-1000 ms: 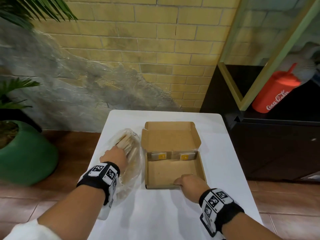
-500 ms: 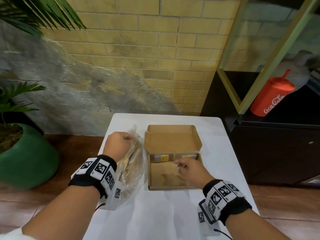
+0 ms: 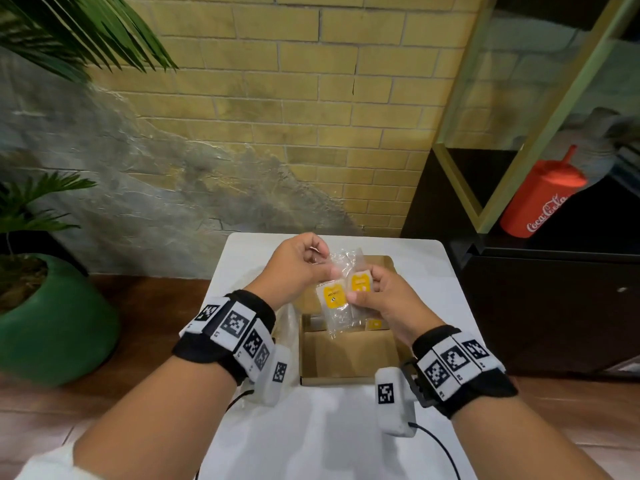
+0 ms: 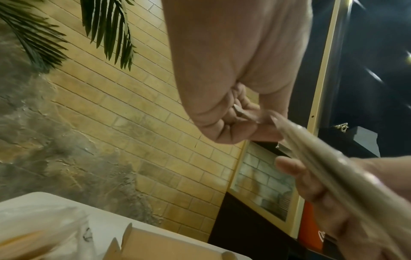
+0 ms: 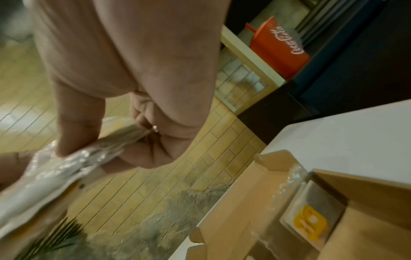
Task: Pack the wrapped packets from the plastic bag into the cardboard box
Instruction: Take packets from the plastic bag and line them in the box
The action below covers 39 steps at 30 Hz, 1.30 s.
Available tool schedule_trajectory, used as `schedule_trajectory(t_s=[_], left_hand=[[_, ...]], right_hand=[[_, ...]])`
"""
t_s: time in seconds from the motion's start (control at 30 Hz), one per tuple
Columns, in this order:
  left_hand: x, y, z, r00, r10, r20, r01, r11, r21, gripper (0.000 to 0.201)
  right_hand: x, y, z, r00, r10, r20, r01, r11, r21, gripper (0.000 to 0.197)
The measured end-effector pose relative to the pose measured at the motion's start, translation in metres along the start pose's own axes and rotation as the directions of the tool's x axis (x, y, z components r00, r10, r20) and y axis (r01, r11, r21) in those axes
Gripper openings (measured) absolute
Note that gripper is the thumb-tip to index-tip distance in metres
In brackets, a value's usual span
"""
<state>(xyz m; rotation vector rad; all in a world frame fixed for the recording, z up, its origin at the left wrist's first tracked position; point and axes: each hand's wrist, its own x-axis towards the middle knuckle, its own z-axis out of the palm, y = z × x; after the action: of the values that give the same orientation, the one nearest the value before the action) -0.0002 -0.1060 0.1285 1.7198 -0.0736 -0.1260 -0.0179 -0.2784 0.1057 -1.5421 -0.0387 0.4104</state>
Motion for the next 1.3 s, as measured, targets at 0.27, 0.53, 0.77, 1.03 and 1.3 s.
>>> schedule_trajectory(t_s=[0.27, 0.53, 0.77, 1.03, 1.3], left_hand=[[-0.004, -0.016, 0.008, 0.944, -0.251, 0.212, 0.255, 0.967, 0.01, 0.027], [0.0, -0.028, 0.005, 0.96, -0.254, 0.118, 0.249, 0.967, 0.055, 0.016], [0.004, -0.032, 0.003, 0.969, -0.214, 0.122, 0.214, 0.977, 0.01, 0.026], [0.004, -0.035, 0.012, 0.963, -0.231, 0.136, 0.24, 0.969, -0.056, 0.026], [0.009, -0.037, -0.011, 0.974, -0.217, -0.06, 0.217, 0.976, -0.01, 0.036]], right_hand=[[0.004, 0.016, -0.013, 0.978, 0.032, -0.206, -0.008, 0.993, 0.119, 0.028], [0.01, 0.021, -0.015, 0.907, 0.003, -0.421, 0.02, 0.998, 0.051, 0.016], [0.013, 0.023, -0.009, 0.946, 0.08, -0.313, -0.045, 0.992, 0.118, 0.015], [0.014, 0.026, 0.003, 0.98, 0.023, -0.197, -0.009, 0.997, 0.072, 0.032], [0.012, 0.027, -0.034, 0.925, 0.038, -0.377, -0.005, 0.996, 0.088, 0.013]])
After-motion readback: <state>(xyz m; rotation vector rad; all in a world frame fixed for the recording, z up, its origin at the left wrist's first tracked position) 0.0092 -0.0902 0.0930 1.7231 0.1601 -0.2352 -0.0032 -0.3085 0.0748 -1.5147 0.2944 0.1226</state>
